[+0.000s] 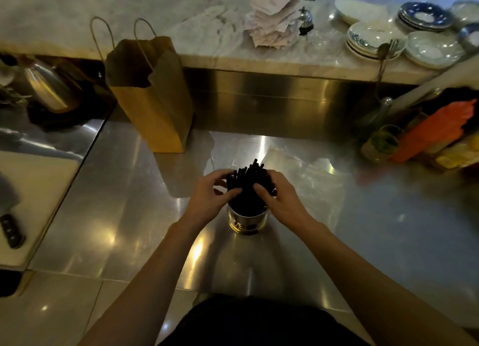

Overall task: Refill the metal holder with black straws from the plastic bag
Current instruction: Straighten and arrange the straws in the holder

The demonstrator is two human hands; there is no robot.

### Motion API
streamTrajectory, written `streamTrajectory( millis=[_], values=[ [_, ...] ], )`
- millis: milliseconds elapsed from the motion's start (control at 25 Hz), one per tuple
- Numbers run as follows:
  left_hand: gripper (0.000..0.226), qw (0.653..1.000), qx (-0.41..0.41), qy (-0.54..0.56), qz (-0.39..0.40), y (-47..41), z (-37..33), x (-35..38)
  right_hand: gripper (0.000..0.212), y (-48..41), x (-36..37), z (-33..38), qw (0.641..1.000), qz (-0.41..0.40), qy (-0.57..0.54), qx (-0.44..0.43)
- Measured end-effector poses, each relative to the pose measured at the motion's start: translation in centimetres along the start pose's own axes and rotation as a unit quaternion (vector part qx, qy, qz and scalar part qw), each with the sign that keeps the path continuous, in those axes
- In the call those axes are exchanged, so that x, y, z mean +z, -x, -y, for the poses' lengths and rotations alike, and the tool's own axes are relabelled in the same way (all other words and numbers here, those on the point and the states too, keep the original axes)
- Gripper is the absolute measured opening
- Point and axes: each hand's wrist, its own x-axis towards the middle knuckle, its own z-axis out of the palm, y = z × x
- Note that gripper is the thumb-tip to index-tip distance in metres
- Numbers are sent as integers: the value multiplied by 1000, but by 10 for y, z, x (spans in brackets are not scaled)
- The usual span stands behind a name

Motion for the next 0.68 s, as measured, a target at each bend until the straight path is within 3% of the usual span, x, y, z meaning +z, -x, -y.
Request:
streamTrajectory(
  millis=[160,320,440,560,680],
  values=[
    [59,994,72,-32,80,-9,14,-12,39,8,15,17,997,-21,71,33],
    [27,985,142,-44,88,-13,16,-16,29,16,14,34,987,-64,142,41],
    [21,981,163,-42,98,-9,12,-21,21,23,2,52,979,-62,195,-2],
    [26,980,167,-46,98,-5,7,-24,18,23,-11,71,968,-15,245,-44],
    [50,984,142,-66,89,0,2,-19,32,21,-15,72,965,23,262,-27]
  ],
)
